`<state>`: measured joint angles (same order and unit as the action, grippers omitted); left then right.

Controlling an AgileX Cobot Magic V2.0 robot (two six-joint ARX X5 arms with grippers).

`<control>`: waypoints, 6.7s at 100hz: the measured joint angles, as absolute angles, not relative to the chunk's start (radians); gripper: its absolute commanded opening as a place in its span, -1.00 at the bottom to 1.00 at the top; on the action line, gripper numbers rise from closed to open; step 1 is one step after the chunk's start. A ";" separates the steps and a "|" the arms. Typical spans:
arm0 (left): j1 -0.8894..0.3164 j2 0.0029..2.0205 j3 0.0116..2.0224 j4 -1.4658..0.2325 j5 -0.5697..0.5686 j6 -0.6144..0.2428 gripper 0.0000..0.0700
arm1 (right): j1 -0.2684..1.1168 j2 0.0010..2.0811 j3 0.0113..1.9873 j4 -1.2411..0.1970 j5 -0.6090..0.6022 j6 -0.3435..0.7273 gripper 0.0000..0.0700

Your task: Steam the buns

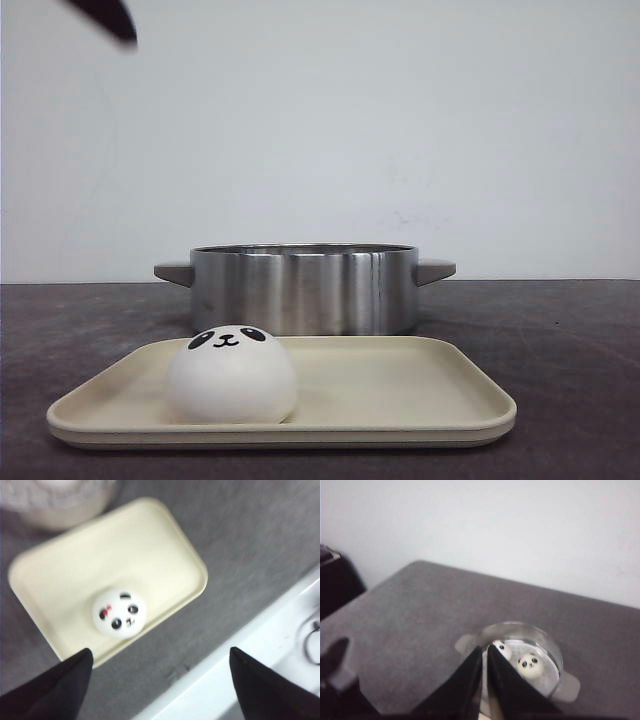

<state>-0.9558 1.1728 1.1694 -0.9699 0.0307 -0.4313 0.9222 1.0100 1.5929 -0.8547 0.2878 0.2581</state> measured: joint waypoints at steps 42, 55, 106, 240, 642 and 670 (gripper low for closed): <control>-0.988 1.337 0.971 -0.691 -0.081 -0.611 1.00 | 0.974 1.003 1.593 -0.878 0.284 0.258 -0.98; -0.984 1.407 0.971 -0.644 -0.081 -0.641 1.00 | 0.998 1.003 1.593 -0.878 0.285 0.259 -0.98; -0.936 1.576 0.971 -0.633 -0.081 -0.707 0.81 | 1.047 0.984 1.593 -0.896 0.286 0.266 -0.98; -0.834 1.453 1.219 -0.408 -0.267 -0.415 -1.00 | 1.047 0.983 1.593 -0.906 0.290 0.266 -0.98; -0.882 0.327 1.137 -1.224 -0.629 -0.588 -1.00 | 0.853 0.501 0.488 0.033 0.391 0.209 -0.98; -0.882 0.327 1.137 -1.224 -0.629 -0.588 -1.00 | 0.506 0.121 0.220 0.010 0.194 0.105 -0.98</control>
